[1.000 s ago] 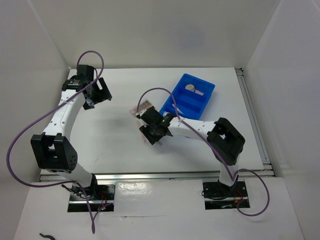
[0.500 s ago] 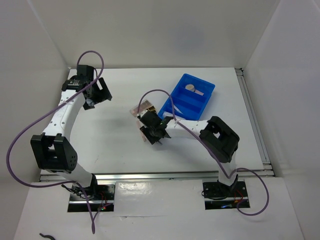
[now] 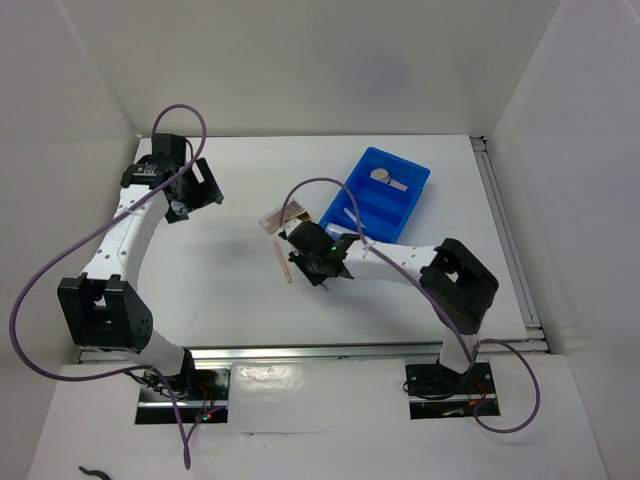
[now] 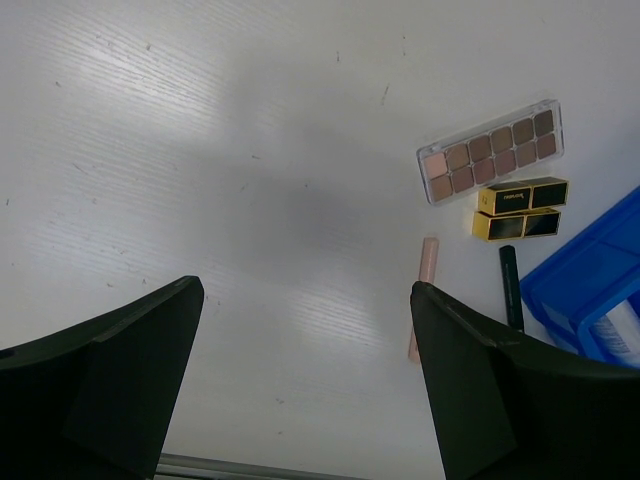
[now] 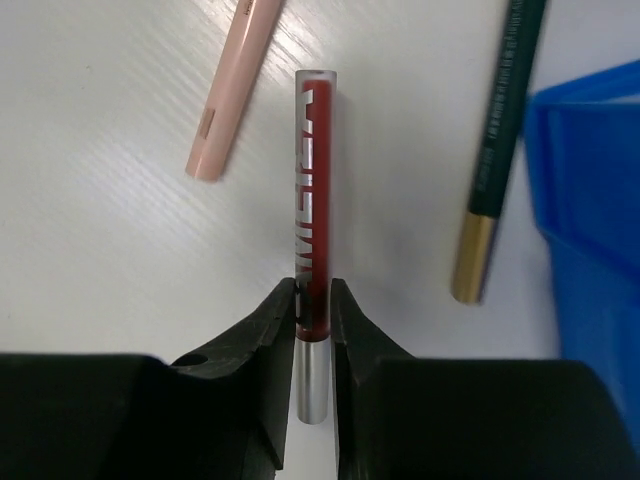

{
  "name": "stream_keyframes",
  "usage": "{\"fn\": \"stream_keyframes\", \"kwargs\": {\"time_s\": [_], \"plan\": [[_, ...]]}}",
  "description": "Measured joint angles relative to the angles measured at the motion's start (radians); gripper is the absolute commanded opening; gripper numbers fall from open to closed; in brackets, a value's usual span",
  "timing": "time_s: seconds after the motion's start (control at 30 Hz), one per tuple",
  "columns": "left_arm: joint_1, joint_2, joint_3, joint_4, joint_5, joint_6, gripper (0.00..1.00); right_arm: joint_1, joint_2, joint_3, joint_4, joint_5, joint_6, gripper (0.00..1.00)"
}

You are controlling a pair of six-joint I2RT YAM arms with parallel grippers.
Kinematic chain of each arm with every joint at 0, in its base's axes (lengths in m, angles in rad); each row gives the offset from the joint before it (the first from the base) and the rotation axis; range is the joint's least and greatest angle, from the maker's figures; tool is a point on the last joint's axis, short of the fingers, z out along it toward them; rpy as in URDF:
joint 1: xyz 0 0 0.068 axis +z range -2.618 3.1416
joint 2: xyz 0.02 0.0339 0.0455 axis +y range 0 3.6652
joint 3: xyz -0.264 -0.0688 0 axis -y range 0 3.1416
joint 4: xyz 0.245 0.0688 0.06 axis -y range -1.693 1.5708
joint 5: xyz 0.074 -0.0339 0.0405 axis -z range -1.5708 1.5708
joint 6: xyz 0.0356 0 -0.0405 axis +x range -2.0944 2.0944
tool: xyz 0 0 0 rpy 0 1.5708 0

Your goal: Organize the makeup

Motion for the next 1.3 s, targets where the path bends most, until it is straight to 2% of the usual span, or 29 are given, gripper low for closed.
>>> {"fn": "stream_keyframes", "kwargs": {"time_s": [0.23, 0.37, 0.7, 0.93, 1.07, 1.23, 1.3], "plan": [[0.0, -0.005, -0.024, 0.006, 0.0, 0.0, 0.99, -0.011, -0.206, 0.055, -0.115, 0.088, -0.072, 0.0], [0.0, -0.005, -0.042, 0.01, 0.0, 0.0, 0.99, -0.086, -0.254, 0.1, -0.112, 0.154, -0.143, 0.0], [0.0, -0.005, -0.042, 0.022, 0.016, 0.001, 0.99, -0.356, -0.099, 0.115, -0.04, 0.214, -0.32, 0.0], [0.0, -0.003, -0.041, 0.026, 0.016, 0.0, 0.99, -0.413, -0.022, 0.114, 0.004, 0.204, -0.393, 0.0], [0.0, 0.005, -0.041, 0.026, 0.031, 0.0, 0.99, -0.428, -0.017, 0.112, 0.019, 0.18, -0.402, 0.18], [0.0, 0.004, -0.044, 0.028, 0.072, 0.0, 1.0, -0.446, -0.017, 0.114, 0.025, 0.153, -0.376, 0.52], [0.0, -0.009, -0.065, 0.035, 0.087, 0.001, 1.0, -0.449, -0.017, 0.125, 0.018, 0.138, -0.363, 0.56]]}}
